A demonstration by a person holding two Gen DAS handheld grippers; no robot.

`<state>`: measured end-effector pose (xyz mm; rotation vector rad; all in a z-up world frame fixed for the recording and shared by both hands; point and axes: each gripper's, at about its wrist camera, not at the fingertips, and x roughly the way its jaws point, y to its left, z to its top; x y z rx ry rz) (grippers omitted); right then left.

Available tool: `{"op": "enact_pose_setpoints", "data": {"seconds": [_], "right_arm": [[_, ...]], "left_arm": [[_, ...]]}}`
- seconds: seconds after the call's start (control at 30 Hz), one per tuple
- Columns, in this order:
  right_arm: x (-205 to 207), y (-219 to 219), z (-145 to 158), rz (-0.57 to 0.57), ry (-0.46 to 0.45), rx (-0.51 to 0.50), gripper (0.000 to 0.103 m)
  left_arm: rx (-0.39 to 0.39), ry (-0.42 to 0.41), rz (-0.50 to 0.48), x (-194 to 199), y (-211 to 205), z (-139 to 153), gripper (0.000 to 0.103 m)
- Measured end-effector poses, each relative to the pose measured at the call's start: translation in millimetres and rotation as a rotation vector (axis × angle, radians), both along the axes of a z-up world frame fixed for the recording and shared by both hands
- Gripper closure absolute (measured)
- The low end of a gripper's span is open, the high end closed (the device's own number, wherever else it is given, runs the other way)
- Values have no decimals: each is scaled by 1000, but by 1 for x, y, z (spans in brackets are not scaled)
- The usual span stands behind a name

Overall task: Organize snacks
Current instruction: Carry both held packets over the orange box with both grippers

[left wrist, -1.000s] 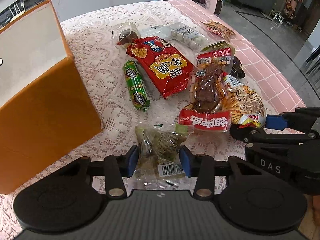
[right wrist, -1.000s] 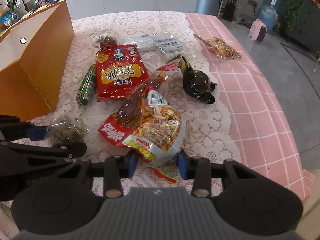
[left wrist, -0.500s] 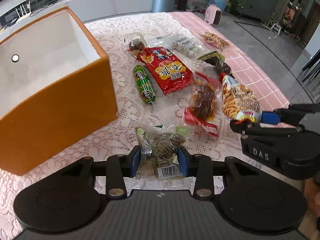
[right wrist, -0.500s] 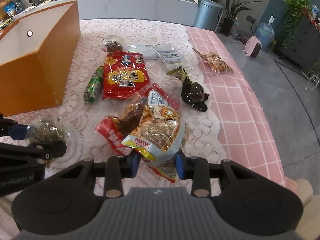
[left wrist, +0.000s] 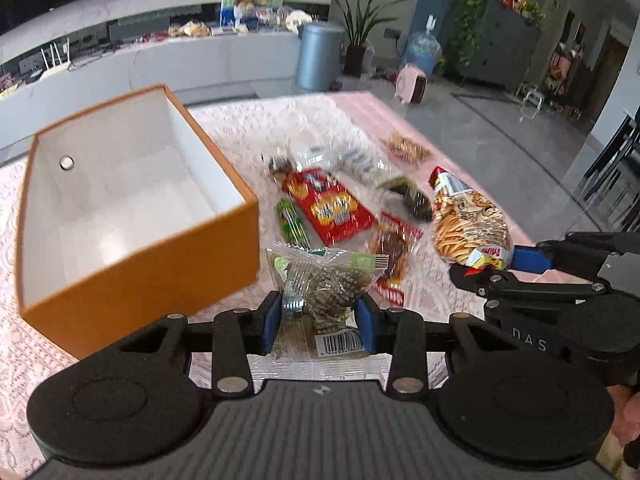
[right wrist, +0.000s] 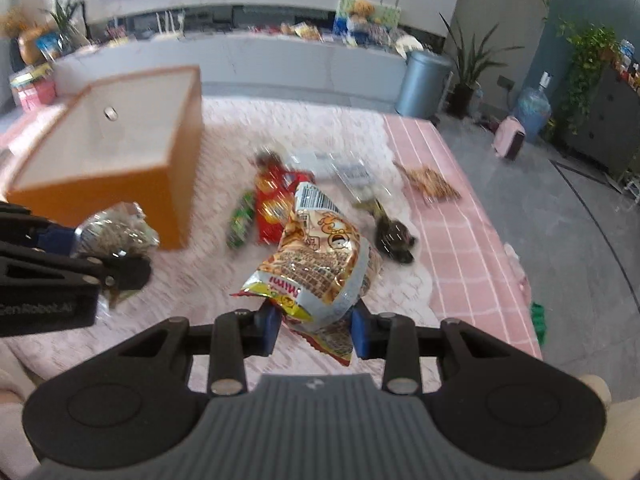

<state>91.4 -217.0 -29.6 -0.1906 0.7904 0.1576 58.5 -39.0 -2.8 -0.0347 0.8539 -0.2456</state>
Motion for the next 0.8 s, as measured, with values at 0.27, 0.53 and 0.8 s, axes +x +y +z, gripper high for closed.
{"op": "enact_pose_setpoints", "data": {"seconds": [0.27, 0.53, 0.8], "right_arm": [[0, 24, 38, 117, -77, 146, 70], [34, 72, 54, 230, -94, 230, 70], [80, 123, 54, 361, -60, 212, 70]], "left_arm": [[18, -91, 58, 8, 32, 38, 59], [45, -80, 147, 43, 79, 61, 59], [29, 73, 161, 86, 116, 42, 59]]}}
